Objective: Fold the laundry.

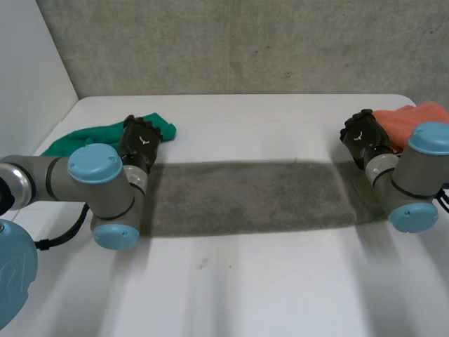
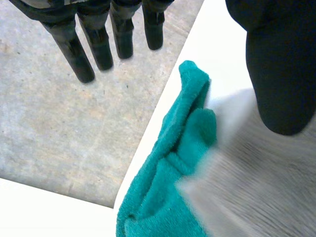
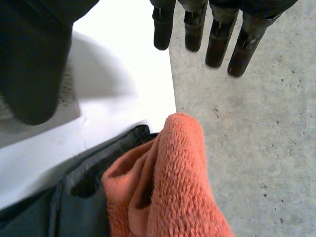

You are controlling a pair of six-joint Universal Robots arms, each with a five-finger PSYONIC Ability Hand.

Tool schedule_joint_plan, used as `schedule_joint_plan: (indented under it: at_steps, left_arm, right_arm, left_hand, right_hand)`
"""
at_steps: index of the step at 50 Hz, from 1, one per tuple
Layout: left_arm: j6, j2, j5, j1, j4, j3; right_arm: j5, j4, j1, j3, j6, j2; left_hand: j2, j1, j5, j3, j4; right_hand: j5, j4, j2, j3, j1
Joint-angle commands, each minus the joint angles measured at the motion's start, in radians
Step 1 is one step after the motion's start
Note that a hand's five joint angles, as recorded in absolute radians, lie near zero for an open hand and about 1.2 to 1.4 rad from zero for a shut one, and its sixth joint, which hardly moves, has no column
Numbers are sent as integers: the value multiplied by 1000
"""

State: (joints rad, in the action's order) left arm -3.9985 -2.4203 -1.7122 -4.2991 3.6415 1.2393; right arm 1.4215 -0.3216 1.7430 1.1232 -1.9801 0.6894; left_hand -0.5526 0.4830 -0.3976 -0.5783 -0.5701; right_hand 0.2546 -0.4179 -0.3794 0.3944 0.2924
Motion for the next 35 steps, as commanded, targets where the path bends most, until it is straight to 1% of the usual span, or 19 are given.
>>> schedule_joint_plan:
  at_steps: [1,2,4,5,8,9,12,13,16,17,19,21,24,27,30,31,32,35]
  left_arm:
    - [15,105,-4,15,35,94]
    - [16,156,-4,18,34,127]
    - [16,207,-3,19,34,169]
    - [18,236,-1,22,35,195]
    - [35,319,0,31,37,268]
    - [44,337,2,35,37,291]
    - [87,398,2,39,37,365]
    - [99,409,2,39,37,384]
    - [148,440,3,41,37,445]
    - [159,443,5,41,39,456]
    - [182,445,5,44,39,479]
    - [190,443,6,48,39,485]
    - [193,434,11,53,39,483]
    - [193,429,11,53,39,483]
    - [193,428,11,53,39,488]
    - [193,428,11,53,39,488]
    - [193,428,11,53,39,490]
    - [193,431,11,56,37,493]
  right_arm:
    - [36,4,17,122,-220,149]
    - [33,9,15,148,-259,188]
    - [30,21,10,197,-340,267]
    - [25,48,3,237,-415,335]
    - [4,123,-29,288,-500,406]
    - [-24,187,-61,314,-535,427]
    - [-79,294,-108,342,-562,433]
    - [-125,362,-135,360,-565,432]
    - [-177,426,-172,389,-560,432]
    - [-203,430,-190,401,-557,427]
    - [-222,418,-206,408,-557,417]
    - [-234,391,-217,409,-556,377]
    - [-227,368,-218,399,-552,337]
    - [-227,349,-220,385,-539,296]
    - [-227,348,-221,366,-528,259]
    - [-224,351,-223,363,-526,256]
    - [-210,352,-230,359,-525,257]
    - [-193,329,-258,385,-522,271]
  left_hand:
    - [378,-308,398,404,396]
    - [378,-308,398,404,396]
    - [378,-308,398,404,396]
    - [378,-308,398,404,396]
    - [378,-308,398,404,396]
    - [378,-308,398,404,396]
    - [378,-308,398,404,396]
    - [378,-308,398,404,396]
    - [378,-308,398,404,396]
    - [378,-308,398,404,396]
    - [378,-308,398,404,396]
    - [378,-308,398,404,396]
    - [378,-308,398,404,396]
    - [378,-308,398,404,396]
    - [378,-308,398,404,396]
    - [378,-308,398,404,396]
    - [378,-308,398,404,396]
    - [378,-308,398,404,396]
  right_hand:
    - [-255,243,205,-220,-118]
    - [-255,243,205,-220,-118]
    - [-255,243,205,-220,-118]
    - [-255,243,205,-220,-118]
    - [-255,243,205,-220,-118]
    - [-255,243,205,-220,-118]
    - [-255,243,205,-220,-118]
    - [-255,243,205,-220,-118]
    - [-233,221,183,-198,-96]
    - [-192,181,142,-157,-55]
    - [-139,128,89,-104,-2]
    - [-69,57,19,-34,68]
    - [-7,-5,-43,28,130]
    - [137,-148,-187,172,274]
    - [541,-552,-591,576,678]
    - [729,-740,-778,763,865]
    - [965,-976,-1015,1000,1101]
    - [967,-978,-1017,1002,1104]
